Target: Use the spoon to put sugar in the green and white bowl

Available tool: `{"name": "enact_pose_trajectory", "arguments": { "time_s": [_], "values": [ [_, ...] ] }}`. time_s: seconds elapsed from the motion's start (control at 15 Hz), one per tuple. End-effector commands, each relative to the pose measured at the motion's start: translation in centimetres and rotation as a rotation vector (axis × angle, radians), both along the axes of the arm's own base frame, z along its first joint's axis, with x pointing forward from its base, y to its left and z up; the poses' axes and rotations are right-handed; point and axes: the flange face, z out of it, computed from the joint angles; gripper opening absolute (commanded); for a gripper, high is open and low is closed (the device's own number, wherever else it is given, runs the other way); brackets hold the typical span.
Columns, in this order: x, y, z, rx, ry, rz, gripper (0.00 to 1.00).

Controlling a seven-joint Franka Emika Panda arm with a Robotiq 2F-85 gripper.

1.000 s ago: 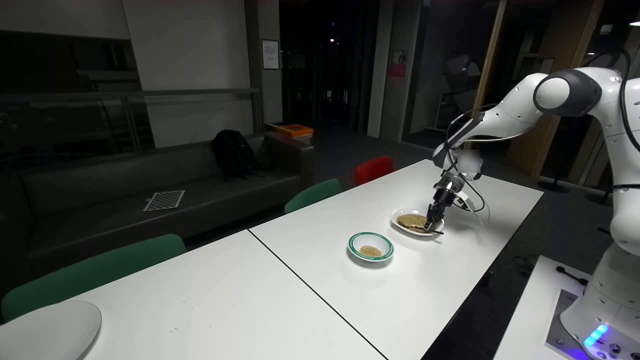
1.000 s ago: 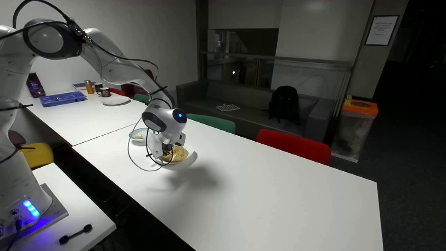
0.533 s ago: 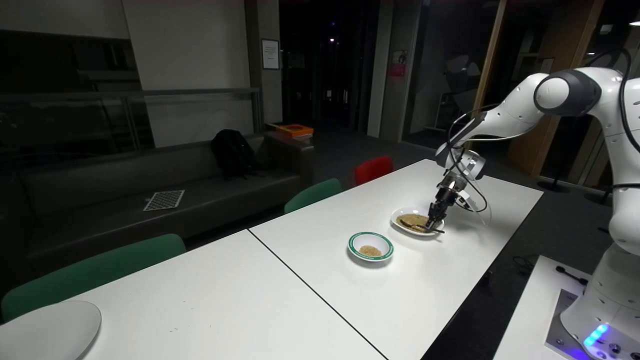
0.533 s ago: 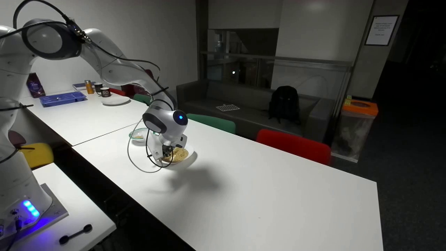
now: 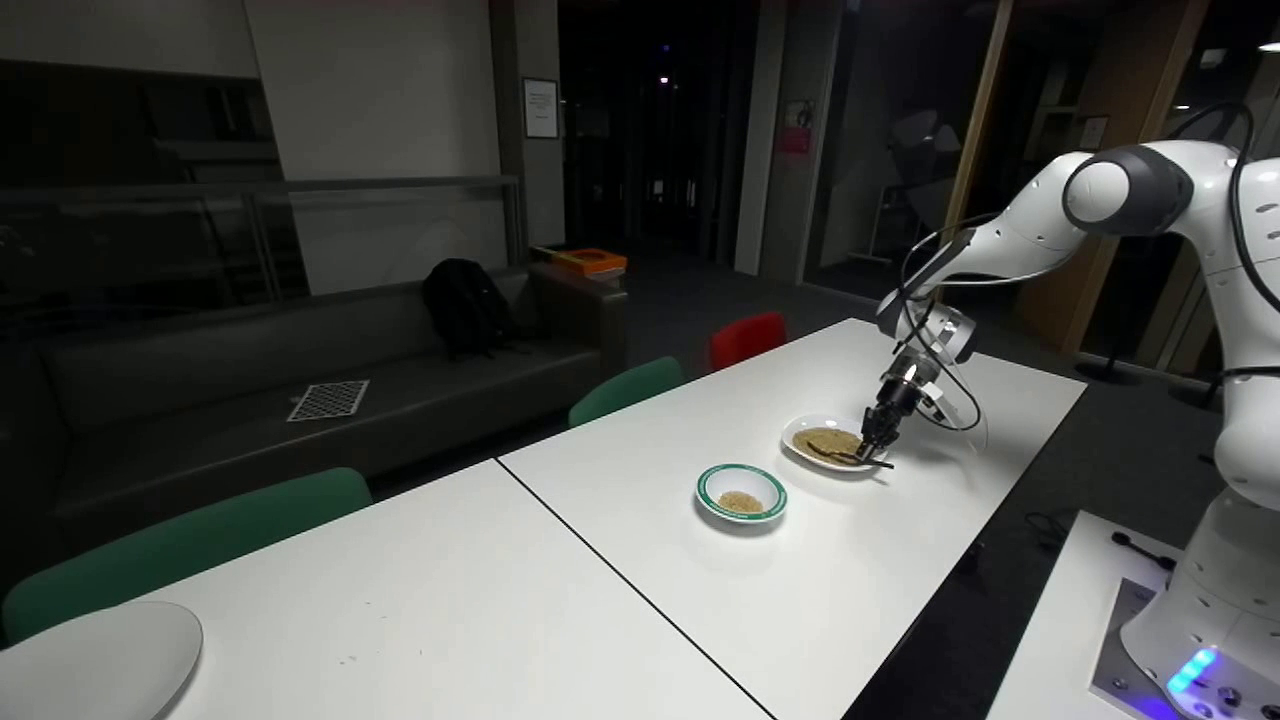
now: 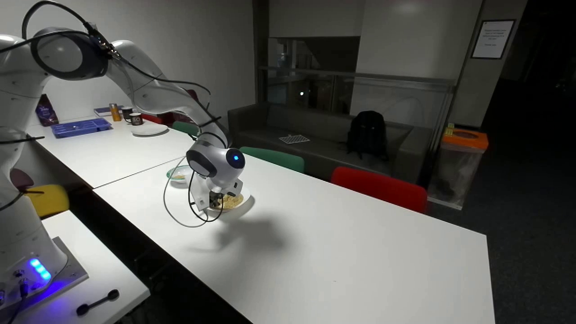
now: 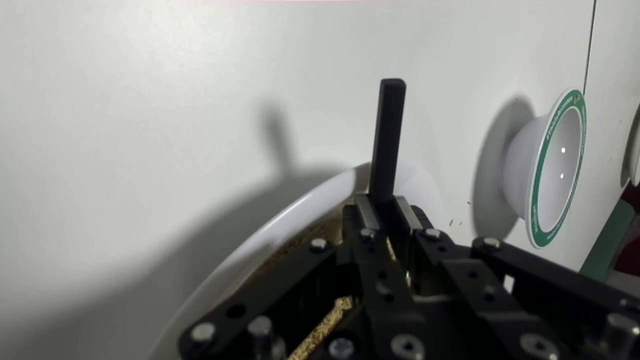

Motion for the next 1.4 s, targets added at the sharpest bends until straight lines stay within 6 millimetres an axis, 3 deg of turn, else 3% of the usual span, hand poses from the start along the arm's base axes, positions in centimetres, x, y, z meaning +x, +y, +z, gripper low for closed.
{"name": "enact_pose_trajectory", "arguments": {
  "time_s": [0.0, 0.47, 1.33],
  "values": [
    [-0.2, -1.7, 0.0, 0.033, 0.02, -0.048, 0.03],
    [-0.4, -2.9, -0.3, -0.027, 0.044, -0.064, 0.03],
    [1.9, -1.8, 0.9, -0.195, 0.146, 0.012, 0.03]
  ]
}}
